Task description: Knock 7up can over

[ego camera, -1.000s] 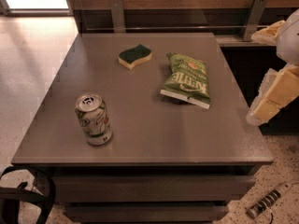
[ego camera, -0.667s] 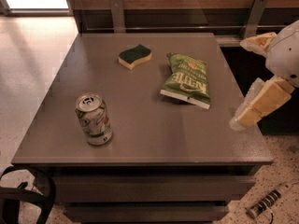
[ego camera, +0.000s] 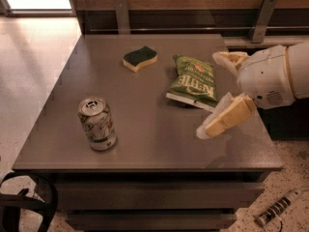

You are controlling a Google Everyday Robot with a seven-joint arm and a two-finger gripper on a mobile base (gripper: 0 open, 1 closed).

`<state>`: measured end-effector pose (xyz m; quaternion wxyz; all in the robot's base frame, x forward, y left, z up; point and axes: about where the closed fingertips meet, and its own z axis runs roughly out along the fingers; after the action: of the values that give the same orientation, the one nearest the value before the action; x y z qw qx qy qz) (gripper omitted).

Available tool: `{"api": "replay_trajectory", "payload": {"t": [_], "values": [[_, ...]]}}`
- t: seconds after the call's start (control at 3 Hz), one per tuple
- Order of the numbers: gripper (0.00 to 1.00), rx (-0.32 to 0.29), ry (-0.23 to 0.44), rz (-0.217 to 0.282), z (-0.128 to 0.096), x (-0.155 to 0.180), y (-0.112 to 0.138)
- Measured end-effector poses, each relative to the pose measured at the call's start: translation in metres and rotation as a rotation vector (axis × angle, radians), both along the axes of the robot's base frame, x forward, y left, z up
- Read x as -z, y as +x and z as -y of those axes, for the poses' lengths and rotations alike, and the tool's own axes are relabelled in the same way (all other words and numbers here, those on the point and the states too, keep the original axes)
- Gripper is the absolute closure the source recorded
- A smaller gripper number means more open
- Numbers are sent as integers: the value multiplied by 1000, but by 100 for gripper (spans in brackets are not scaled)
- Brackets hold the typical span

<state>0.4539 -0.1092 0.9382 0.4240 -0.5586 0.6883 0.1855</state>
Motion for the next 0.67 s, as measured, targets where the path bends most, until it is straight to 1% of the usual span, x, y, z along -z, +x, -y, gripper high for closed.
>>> {"api": "replay_trajectory", "payload": {"t": [0.33,0.67], "values": [[0,-58,121,-1,-36,10,-1],[0,-59,123,0,-37,10,-1]]}}
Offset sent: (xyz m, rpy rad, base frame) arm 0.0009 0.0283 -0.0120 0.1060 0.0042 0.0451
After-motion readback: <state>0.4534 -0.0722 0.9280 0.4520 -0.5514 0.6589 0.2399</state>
